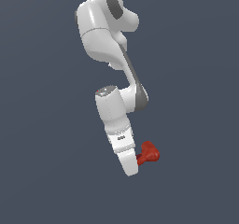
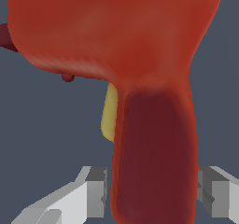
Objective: Pick up the object and move it to a goal position.
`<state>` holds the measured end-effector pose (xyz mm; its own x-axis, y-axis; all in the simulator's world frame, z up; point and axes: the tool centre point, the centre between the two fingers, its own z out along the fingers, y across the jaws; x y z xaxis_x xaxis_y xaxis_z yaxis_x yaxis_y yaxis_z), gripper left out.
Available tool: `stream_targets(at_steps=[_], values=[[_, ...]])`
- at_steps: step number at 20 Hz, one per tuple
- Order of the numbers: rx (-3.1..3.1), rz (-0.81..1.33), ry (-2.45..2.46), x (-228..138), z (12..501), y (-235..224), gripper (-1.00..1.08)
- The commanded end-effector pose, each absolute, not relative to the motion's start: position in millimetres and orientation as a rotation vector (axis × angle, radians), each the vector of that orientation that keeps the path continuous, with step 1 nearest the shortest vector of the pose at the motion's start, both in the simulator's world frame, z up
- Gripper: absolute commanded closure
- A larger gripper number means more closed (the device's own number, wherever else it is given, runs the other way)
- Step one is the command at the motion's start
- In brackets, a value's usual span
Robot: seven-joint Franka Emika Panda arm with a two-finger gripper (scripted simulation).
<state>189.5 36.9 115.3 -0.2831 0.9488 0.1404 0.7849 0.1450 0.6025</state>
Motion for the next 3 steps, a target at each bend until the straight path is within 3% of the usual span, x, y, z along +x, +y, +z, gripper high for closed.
stream_targets(at_steps=[1,3], values=[[1.669,0.874,2.149,191.8,120.2,38.6,1.08],[1.669,0.874,2.151,191.5,119.9,39.1,1.08]])
